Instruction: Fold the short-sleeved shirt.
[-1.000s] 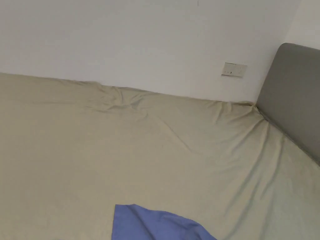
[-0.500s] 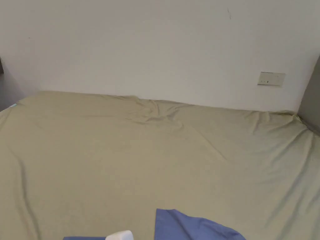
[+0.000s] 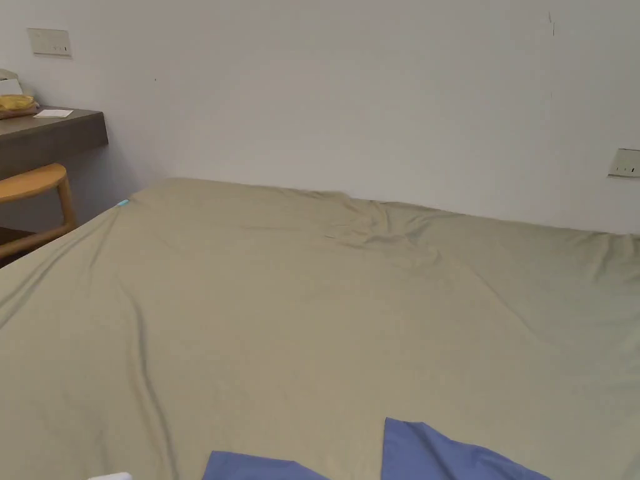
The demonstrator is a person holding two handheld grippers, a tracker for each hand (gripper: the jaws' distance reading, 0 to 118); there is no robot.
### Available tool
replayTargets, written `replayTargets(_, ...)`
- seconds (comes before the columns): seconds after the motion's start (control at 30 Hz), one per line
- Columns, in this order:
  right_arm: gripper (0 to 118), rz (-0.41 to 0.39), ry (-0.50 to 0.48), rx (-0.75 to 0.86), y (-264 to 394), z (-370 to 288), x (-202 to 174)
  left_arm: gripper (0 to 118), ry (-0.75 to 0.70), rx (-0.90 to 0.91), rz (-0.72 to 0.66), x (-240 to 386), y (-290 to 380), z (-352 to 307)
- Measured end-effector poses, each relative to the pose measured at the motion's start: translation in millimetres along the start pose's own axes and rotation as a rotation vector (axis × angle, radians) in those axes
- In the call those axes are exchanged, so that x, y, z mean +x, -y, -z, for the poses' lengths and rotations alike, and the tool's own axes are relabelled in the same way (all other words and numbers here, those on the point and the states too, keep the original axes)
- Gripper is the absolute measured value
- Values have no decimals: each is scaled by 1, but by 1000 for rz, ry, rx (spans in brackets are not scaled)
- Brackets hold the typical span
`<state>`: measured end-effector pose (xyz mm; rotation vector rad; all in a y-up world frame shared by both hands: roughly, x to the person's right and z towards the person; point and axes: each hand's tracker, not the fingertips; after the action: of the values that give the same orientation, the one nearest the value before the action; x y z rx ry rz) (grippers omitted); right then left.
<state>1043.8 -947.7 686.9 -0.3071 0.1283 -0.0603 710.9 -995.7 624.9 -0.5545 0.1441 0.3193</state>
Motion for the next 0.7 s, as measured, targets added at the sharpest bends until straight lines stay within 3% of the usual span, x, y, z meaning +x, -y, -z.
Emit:
replayTargets(0.23,1,23,66,-33,-1,12,14,0,-19,-98,49,-7,-24,78)
replayTargets(0.27,1,28,65,-33,-1,13,16,4,-14,-119,55,-8,-29,91)
replayTargets(0.3,1,44,59,-31,-1,14,18,16,15,-140,51,-9,-33,103)
replayTargets(0.37,1,102,39,-35,0,18,22,76,60,-197,46,-11,-37,129)
replayTargets(0.4,1,129,32,-41,1,20,24,95,60,-238,49,-10,-40,144)
replayTargets(0.43,1,138,33,-41,1,23,26,106,61,-266,62,-9,-37,158)
replayTargets(0.57,1,126,55,-59,2,29,27,103,-3,-218,122,-6,-24,193)
replayTargets(0.7,1,111,73,-76,2,35,30,103,18,-340,125,-3,-17,215)
